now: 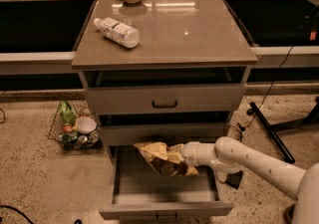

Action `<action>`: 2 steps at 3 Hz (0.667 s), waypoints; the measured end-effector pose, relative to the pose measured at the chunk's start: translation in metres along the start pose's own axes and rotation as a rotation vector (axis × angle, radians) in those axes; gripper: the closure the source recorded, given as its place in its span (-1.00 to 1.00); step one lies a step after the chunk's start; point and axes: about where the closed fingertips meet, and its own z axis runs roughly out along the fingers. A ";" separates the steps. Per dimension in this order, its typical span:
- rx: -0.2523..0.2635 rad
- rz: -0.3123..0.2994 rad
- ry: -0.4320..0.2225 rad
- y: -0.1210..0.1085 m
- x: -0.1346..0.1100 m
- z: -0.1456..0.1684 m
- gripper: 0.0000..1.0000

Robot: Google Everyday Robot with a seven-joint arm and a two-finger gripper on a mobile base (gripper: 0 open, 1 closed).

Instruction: Place brown chip bag into bottom drawer

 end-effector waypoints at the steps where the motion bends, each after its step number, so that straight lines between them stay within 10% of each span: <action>1: 0.023 0.079 0.014 -0.017 0.032 0.005 1.00; 2: 0.033 0.140 0.019 -0.028 0.056 0.010 1.00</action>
Offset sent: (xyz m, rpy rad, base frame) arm -0.0025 -0.0328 -0.0911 0.0223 0.1756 -0.1304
